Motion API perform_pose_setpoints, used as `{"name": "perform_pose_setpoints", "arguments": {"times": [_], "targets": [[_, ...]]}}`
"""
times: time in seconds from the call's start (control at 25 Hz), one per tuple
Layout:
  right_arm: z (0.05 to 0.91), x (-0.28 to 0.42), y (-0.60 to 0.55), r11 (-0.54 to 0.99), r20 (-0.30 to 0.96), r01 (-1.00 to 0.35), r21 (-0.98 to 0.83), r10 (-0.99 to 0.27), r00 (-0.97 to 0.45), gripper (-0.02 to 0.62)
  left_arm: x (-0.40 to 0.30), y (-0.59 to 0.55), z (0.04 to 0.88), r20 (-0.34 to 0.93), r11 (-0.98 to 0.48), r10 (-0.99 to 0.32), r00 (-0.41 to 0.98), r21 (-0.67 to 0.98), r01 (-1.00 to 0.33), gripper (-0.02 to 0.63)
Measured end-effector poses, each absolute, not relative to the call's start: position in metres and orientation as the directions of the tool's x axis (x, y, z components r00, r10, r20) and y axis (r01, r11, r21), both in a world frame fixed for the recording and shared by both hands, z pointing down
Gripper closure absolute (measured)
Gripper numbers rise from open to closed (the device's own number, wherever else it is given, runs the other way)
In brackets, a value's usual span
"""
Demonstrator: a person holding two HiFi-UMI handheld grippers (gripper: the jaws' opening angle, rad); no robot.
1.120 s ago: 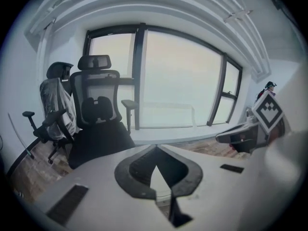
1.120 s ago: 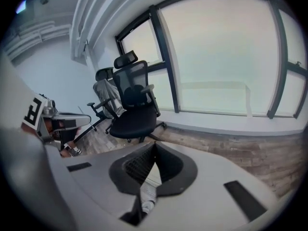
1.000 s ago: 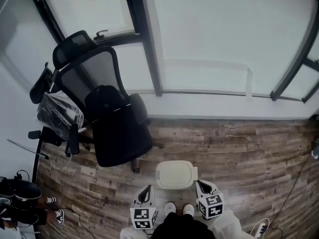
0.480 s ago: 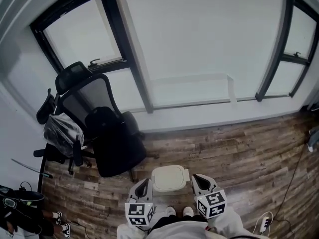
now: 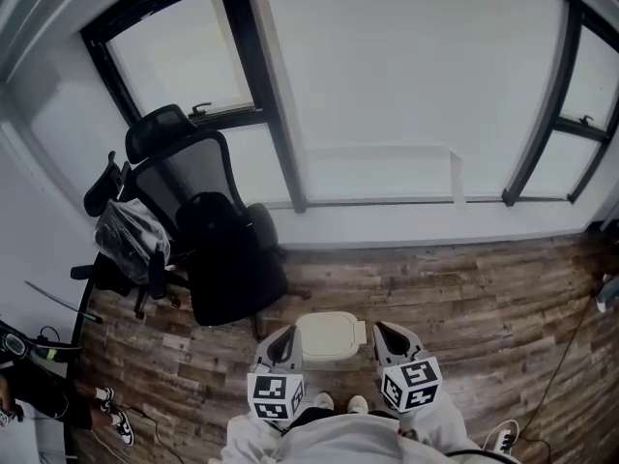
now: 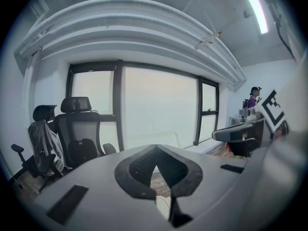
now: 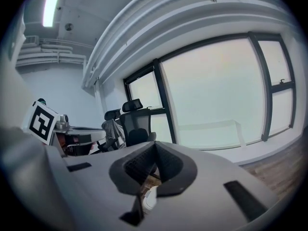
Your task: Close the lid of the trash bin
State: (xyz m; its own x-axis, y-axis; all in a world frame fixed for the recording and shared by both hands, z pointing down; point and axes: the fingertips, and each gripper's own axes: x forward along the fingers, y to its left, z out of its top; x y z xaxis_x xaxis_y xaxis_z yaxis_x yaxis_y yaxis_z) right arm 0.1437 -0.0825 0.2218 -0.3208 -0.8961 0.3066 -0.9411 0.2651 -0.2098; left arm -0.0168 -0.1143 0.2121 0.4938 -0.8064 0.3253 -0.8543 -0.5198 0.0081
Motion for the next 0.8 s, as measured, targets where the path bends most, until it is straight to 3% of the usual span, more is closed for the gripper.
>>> {"name": "perform_pose_setpoints", "arguments": {"times": [0.8], "targets": [[0.225, 0.119, -0.094, 0.28, 0.298, -0.937, -0.209, -0.894, -0.334, 0.572, -0.038, -0.12, 0.217, 0.33, -0.513, -0.806, 0.49, 0.021, -0.858, 0.598]]}}
